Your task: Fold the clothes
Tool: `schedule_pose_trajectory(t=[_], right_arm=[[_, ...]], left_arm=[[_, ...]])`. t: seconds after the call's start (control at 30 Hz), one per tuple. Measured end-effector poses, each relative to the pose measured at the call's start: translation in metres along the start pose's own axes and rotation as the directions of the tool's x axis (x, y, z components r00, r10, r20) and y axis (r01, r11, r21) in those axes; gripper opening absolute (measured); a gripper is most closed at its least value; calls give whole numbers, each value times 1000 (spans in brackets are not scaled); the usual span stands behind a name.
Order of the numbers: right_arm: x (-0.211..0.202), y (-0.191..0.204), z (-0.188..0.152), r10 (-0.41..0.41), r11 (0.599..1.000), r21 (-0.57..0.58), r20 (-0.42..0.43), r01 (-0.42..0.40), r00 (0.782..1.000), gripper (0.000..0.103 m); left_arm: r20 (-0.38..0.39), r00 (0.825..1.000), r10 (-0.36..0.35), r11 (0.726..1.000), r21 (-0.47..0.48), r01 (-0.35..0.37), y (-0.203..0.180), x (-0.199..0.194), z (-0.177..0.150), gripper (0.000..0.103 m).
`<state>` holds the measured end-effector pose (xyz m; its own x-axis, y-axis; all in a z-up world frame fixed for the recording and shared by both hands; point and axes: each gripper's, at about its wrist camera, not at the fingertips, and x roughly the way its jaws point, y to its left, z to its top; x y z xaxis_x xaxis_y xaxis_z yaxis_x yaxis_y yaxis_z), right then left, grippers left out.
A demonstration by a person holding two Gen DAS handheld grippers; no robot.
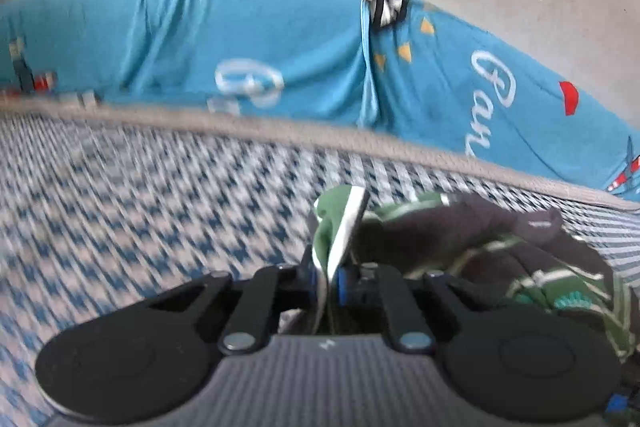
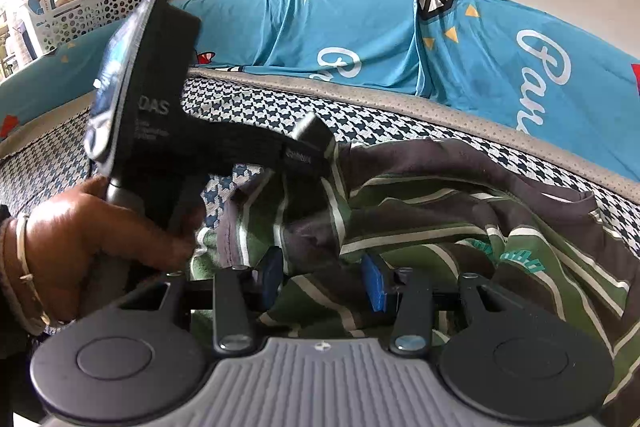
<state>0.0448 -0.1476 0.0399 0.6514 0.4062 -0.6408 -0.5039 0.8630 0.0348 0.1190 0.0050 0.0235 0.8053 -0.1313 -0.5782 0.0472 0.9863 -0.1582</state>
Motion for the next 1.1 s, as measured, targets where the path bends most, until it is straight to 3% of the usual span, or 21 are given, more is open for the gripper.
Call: schedule_pose_trajectory(t=[0.23, 0.43, 0.57, 0.67, 0.7, 0.8, 0.9, 1.1], right_arm=[[-2, 1, 4, 24, 999, 20, 16, -25, 1000, 42], [-1, 5, 8, 50, 999, 14, 30, -50, 998, 42], [1, 7, 12, 63, 998, 14, 35, -63, 997, 42], [0, 8, 14, 74, 997, -1, 50, -74, 996, 42], [-1, 7, 15, 78, 997, -4, 58, -78, 995, 42], [-5, 2, 17, 78, 997, -10, 77, -78, 994, 42], [-9, -10, 20, 50, 998, 18, 98, -52, 994, 42], [-13, -37, 25, -28, 995, 100, 129, 15, 991, 42]], left_arm=[[118, 986, 115, 990, 68, -124, 12, -7, 30, 7], [168, 957, 236, 967, 59, -249, 35, -2, 52, 7], [127, 938, 324, 945, 3, -327, 65, 7, 60, 7], [60, 894, 445, 896, -10, -445, 90, 19, 58, 7], [26, 889, 457, 889, -30, -456, 100, 22, 56, 7], [-55, 910, 412, 900, -134, -415, 123, 23, 54, 9], [-65, 942, 329, 927, -169, -336, 122, 20, 54, 11], [-65, 982, 179, 967, -173, -188, 93, 14, 49, 13]])
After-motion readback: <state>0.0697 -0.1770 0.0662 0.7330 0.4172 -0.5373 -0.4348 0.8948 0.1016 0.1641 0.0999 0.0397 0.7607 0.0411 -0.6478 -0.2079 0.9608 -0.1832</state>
